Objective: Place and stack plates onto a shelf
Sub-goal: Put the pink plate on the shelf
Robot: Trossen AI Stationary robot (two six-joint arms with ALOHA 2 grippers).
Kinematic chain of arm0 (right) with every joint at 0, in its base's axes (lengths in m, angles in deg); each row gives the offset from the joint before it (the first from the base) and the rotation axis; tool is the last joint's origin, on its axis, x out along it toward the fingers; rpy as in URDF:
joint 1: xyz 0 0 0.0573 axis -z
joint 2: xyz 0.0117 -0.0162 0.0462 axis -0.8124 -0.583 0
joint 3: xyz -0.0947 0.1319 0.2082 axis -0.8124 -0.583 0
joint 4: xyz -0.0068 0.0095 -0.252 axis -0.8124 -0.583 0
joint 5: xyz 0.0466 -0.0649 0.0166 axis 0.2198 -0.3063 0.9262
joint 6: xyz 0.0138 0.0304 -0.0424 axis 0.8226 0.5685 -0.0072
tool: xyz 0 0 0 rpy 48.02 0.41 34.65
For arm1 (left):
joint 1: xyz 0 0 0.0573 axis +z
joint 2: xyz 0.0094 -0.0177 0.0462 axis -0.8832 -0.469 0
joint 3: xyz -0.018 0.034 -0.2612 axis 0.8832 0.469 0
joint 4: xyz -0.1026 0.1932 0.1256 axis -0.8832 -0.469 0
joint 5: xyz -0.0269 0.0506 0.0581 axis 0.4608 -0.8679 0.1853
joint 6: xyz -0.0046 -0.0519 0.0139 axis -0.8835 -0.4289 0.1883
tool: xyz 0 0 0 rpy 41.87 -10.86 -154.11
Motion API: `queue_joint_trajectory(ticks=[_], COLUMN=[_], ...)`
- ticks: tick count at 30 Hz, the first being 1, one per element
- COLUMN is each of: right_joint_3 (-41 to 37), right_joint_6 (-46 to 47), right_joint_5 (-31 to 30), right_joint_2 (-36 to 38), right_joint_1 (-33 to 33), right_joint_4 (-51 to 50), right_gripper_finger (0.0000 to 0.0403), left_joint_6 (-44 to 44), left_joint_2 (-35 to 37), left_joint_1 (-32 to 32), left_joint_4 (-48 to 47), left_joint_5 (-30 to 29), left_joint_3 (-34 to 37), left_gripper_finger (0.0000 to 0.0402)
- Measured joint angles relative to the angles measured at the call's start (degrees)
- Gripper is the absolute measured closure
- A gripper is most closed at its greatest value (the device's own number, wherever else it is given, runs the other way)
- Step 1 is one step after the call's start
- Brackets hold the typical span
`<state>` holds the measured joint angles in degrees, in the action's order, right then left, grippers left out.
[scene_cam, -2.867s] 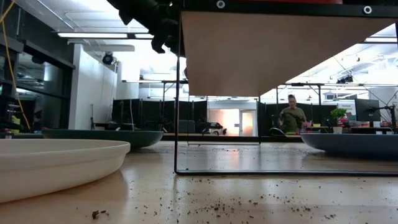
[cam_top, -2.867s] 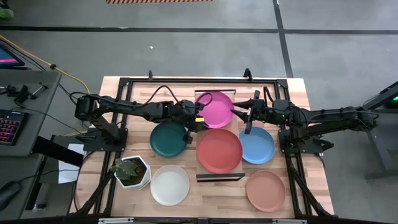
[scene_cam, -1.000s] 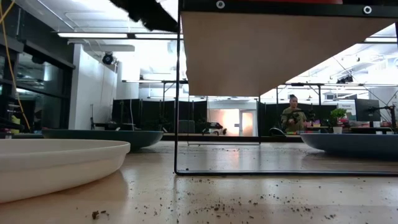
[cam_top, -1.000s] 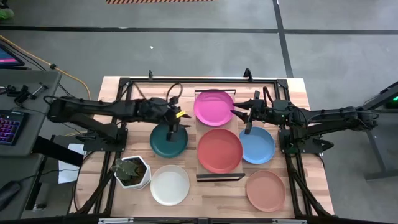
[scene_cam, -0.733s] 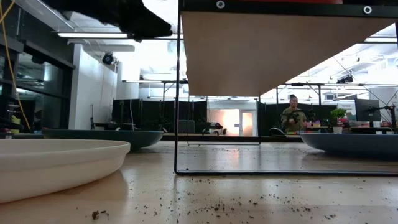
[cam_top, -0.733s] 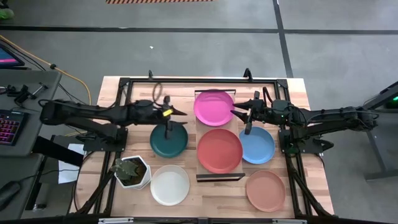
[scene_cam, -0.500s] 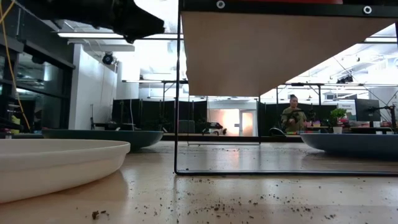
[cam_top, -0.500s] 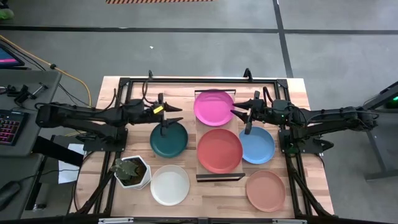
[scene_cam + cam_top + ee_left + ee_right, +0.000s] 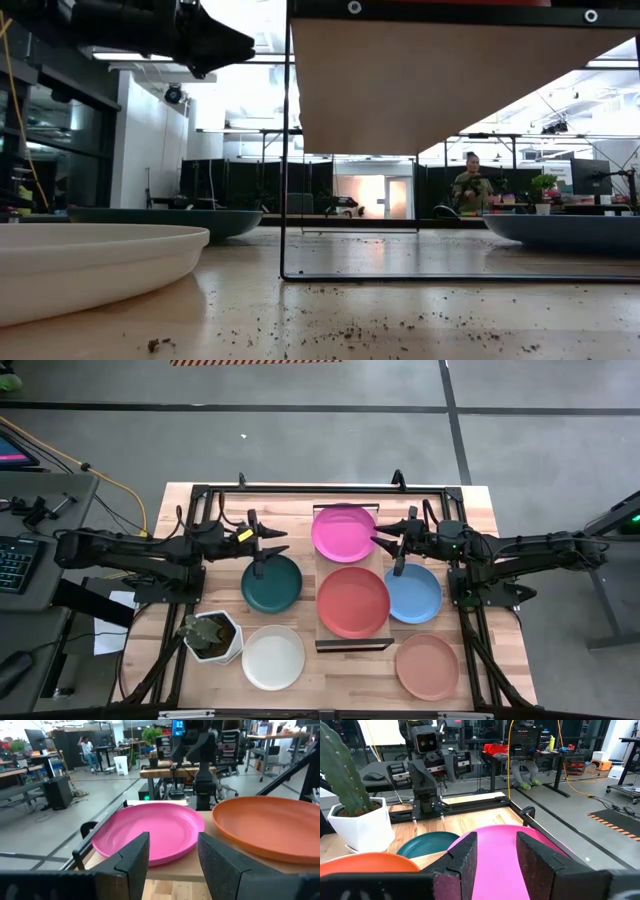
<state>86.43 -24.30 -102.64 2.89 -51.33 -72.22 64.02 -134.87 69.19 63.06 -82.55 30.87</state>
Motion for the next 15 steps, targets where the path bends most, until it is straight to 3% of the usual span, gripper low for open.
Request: queue_joint_trajectory(ticks=[4, 12, 15], right_joint_3=[0.0, 0.0, 0.0], right_joint_6=[1.5, 7.6, 9.3], right_joint_5=[-1.3, -23.7, -26.2], right_joint_2=[-0.6, -6.0, -8.8], right_joint_1=[0.0, 0.2, 1.9], right_joint_4=[-0.1, -0.2, -0.2], right_gripper_finger=[0.0276, 0.0276, 0.0276], left_joint_6=[0.1, 1.0, 1.0], left_joint_2=[0.0, 0.0, 0.0], left_joint_1=[0.0, 0.0, 0.0], left_joint_4=[-1.2, -1.0, -1.0], left_joint_5=[0.0, 0.0, 0.0], left_joint_3=[0.0, 0.0, 0.0], left_gripper_finger=[0.0245, 0.0245, 0.0245])
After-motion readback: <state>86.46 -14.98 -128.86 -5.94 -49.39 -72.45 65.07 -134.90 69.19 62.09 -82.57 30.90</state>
